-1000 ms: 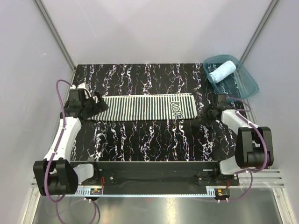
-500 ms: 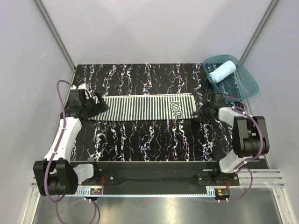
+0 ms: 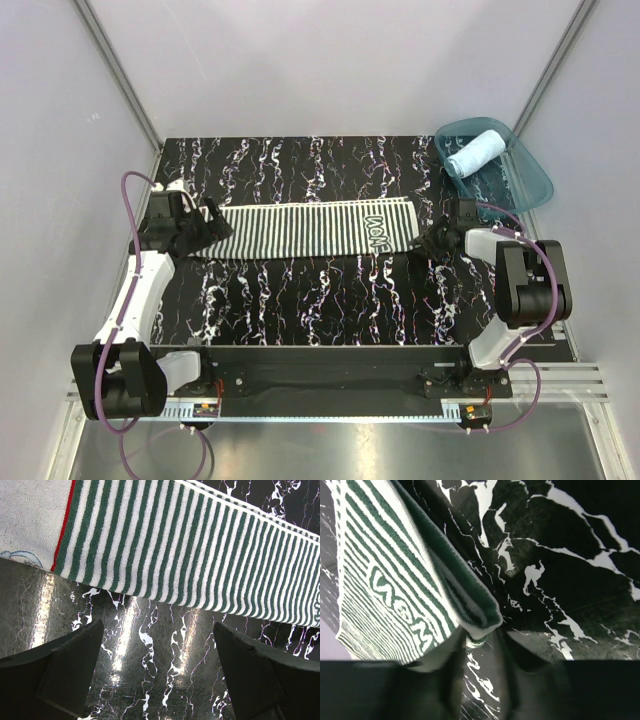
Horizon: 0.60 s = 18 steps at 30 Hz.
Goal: Roll the towels
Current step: Fold the towel
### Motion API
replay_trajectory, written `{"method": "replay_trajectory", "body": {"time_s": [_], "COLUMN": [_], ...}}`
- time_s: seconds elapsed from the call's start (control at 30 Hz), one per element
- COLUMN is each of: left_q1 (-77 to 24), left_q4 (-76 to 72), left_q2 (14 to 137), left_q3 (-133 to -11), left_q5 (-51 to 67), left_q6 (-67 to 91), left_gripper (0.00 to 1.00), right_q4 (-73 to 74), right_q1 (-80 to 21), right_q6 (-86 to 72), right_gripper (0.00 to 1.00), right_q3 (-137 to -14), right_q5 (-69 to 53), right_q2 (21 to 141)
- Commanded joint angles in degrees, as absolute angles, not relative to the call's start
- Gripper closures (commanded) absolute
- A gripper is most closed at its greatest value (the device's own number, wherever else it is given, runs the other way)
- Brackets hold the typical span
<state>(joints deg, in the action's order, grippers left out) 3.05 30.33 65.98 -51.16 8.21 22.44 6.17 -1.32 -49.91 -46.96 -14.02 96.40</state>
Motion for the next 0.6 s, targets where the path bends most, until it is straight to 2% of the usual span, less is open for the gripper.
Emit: {"method": "replay_trajectory", "body": {"time_s": [0.0, 0.13, 0.2, 0.43, 0.57], "left_q1": [2.81, 2.72, 2.72, 1.76, 1.32], "left_q4": [28.65, 28.74, 28.74, 28.74, 30.05], "left_q2": [65.74, 65.65, 65.65, 65.3, 64.78], "left_q3": [-51.24, -51.24, -51.24, -51.41, -52.64], "left_q5": [8.17, 8.09, 8.0, 7.73, 7.47], "left_q6": [21.62, 21.62, 21.62, 21.27, 20.74], "left_gripper": [0.01, 0.01, 0.01, 0.01, 0.01], "right_q4": [6.06, 8.52, 9.84, 19.58, 23.98], "right_q1": [-1.41, -1.41, -1.14, 2.71, 4.57], "right_q6": [-49.75, -48.26, -47.29, -42.19, -39.12], "right_gripper": [0.7, 0.88, 0.94, 1.0, 1.0], "right_q3": [-47.81, -49.3, -50.18, -53.52, -54.57], "right_q5": [-12.31, -11.69, -10.9, -8.62, -4.58], "right_q2": [98.7, 98.0, 96.69, 90.89, 87.64]}}
